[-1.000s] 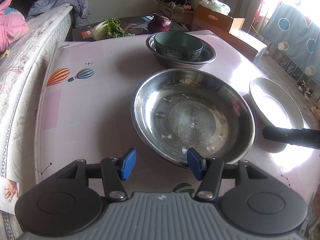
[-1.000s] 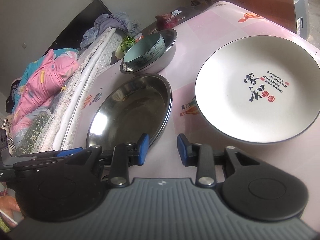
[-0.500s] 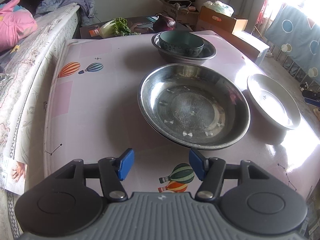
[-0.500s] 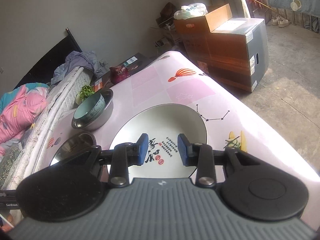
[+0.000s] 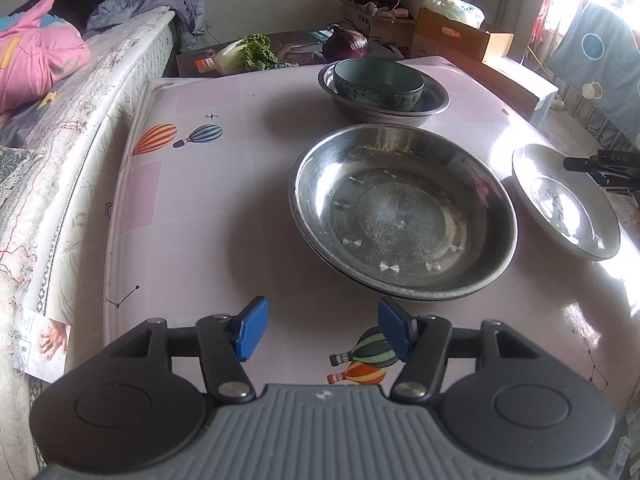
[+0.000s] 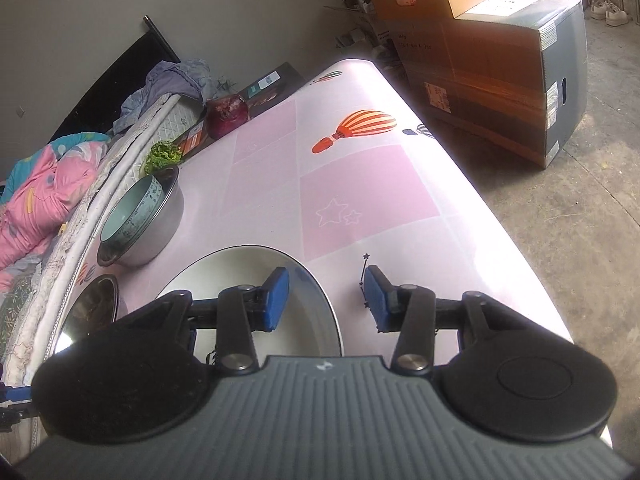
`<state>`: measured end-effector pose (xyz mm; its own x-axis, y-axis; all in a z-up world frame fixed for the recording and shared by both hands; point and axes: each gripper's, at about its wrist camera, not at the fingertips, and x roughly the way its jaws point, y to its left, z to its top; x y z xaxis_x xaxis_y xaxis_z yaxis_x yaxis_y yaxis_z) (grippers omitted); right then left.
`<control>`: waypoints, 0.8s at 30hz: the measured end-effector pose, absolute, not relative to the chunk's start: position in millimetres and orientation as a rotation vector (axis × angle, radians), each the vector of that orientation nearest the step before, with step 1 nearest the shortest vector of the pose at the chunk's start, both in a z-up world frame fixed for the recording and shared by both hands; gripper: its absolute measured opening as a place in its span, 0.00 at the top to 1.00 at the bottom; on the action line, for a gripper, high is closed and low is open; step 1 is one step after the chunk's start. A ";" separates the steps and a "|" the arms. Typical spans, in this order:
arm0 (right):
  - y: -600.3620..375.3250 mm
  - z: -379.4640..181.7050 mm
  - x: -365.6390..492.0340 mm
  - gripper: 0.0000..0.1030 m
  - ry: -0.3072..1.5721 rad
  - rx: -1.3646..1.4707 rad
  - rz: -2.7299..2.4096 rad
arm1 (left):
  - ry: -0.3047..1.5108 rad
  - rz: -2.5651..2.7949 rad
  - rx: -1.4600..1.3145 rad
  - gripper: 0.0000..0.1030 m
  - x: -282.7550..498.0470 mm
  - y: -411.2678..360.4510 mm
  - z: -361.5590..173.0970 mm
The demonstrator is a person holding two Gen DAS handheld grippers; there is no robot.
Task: Organize plates and bowls
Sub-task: 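Move the right gripper toward the white ceramic plate with calligraphy, then bring the open right gripper to the rim of the white plate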
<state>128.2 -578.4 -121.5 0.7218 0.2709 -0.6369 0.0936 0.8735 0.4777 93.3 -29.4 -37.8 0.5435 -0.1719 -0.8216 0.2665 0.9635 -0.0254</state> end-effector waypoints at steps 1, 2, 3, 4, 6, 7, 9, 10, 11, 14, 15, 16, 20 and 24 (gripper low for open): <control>-573.4 -120.9 129.2 0.59 0.767 0.514 0.129 | 0.963 -0.261 0.108 0.40 93.3 -30.1 -37.7; -569.4 -120.9 130.9 0.62 0.774 0.511 0.154 | 0.964 -0.263 0.110 0.40 93.8 -31.1 -38.1; -564.2 -120.7 131.8 0.61 0.781 0.490 0.161 | 0.964 -0.266 0.112 0.40 93.5 -32.2 -38.4; -559.1 -119.3 132.0 0.62 0.780 0.455 0.160 | 0.964 -0.271 0.116 0.40 92.9 -34.1 -39.1; -552.6 -117.2 129.5 0.67 0.788 0.418 0.164 | 0.965 -0.283 0.121 0.40 90.9 -36.8 -40.1; -551.7 -117.5 127.4 0.73 0.792 0.414 0.165 | 0.966 -0.290 0.122 0.40 89.9 -37.8 -40.4; -550.0 -118.6 120.8 0.79 0.794 0.407 0.173 | 0.966 -0.303 0.124 0.40 87.3 -40.4 -41.3; -547.8 -118.3 114.7 0.80 0.791 0.395 0.176 | 0.967 -0.308 0.125 0.40 86.2 -41.9 -41.7; -544.5 -117.3 109.6 0.80 0.791 0.377 0.174 | 0.967 -0.313 0.126 0.40 85.1 -42.7 -42.0; -535.1 -114.6 92.3 0.80 0.797 0.317 0.176 | 0.965 -0.325 0.125 0.40 82.1 -43.9 -41.9; -533.2 -113.9 87.6 0.80 0.800 0.308 0.177 | 0.964 -0.328 0.122 0.40 81.0 -44.1 -41.3; -531.8 -112.9 81.8 0.80 0.804 0.299 0.178 | 0.962 -0.331 0.119 0.40 80.1 -44.1 -40.7; -526.0 -109.4 54.5 0.81 0.813 0.280 0.172 | 0.950 -0.349 0.113 0.40 74.9 -45.3 -37.6; -519.3 -107.1 28.2 0.80 0.816 0.281 0.157 | 0.941 -0.367 0.107 0.40 67.5 -46.5 -35.8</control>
